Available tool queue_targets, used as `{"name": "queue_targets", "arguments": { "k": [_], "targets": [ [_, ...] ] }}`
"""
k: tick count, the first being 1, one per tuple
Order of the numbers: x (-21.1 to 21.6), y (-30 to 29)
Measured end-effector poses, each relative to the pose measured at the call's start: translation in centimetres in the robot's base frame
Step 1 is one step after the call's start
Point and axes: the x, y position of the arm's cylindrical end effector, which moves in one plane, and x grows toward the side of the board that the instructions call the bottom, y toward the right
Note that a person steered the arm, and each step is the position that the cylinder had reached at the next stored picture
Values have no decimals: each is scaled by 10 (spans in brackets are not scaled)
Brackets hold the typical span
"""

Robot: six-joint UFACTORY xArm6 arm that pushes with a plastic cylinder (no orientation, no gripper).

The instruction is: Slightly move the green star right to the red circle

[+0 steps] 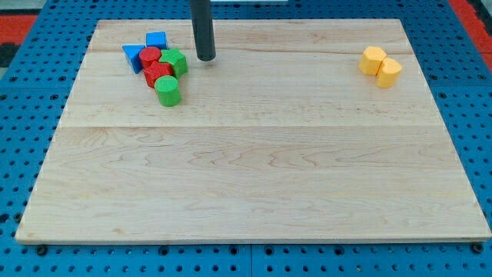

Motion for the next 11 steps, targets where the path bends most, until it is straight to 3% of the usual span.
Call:
{"name": "queue_targets", "arguments": {
  "k": [1, 2, 5, 6, 9, 10, 11],
  "targets": [
    [0, 1],
    [40, -1],
    [45, -25],
    [70, -22],
    [68, -49],
    [68, -48],
    [101, -11]
  ]
}}
